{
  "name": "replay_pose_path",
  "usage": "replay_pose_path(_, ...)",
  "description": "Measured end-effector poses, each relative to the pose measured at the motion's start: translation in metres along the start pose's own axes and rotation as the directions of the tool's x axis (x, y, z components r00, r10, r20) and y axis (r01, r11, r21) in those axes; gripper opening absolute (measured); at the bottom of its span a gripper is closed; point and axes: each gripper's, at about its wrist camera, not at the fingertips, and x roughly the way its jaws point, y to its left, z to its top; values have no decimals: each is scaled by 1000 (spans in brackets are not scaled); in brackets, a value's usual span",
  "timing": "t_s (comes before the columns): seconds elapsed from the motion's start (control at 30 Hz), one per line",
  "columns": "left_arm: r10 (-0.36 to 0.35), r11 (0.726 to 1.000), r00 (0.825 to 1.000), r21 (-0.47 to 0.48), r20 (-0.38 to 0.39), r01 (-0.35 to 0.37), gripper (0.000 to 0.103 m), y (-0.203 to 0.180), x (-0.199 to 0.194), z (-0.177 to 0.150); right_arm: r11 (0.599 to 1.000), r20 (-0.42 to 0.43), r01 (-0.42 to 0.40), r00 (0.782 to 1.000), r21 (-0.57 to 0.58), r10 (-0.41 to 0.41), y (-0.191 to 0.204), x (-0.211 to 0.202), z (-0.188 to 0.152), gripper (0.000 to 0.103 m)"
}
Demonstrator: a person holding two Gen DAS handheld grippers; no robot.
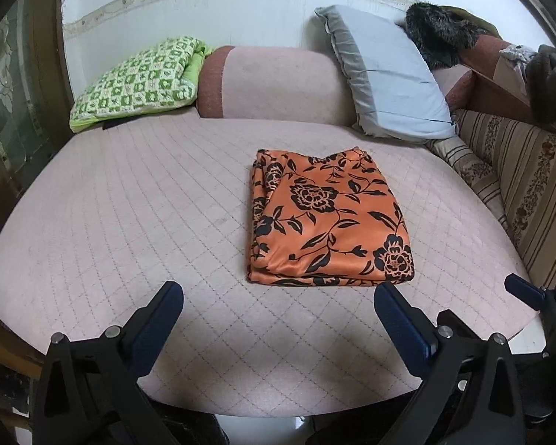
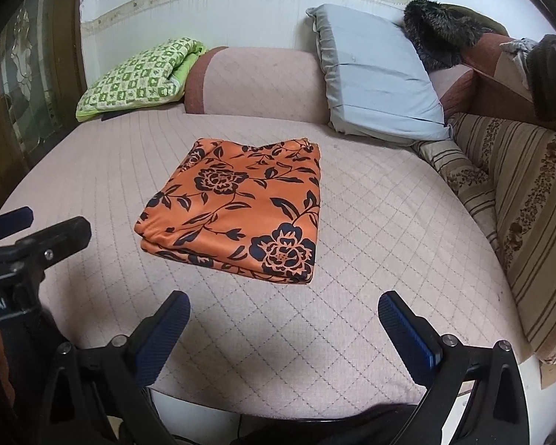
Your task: Fold small clothes
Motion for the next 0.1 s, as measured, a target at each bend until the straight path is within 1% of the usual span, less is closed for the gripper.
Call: replay_pose_path(0.1, 1, 1000, 1000, -10, -12, -1, 102, 1, 7, 4, 1000, -2, 3, 1000, -1, -3, 0, 2, 1, 103)
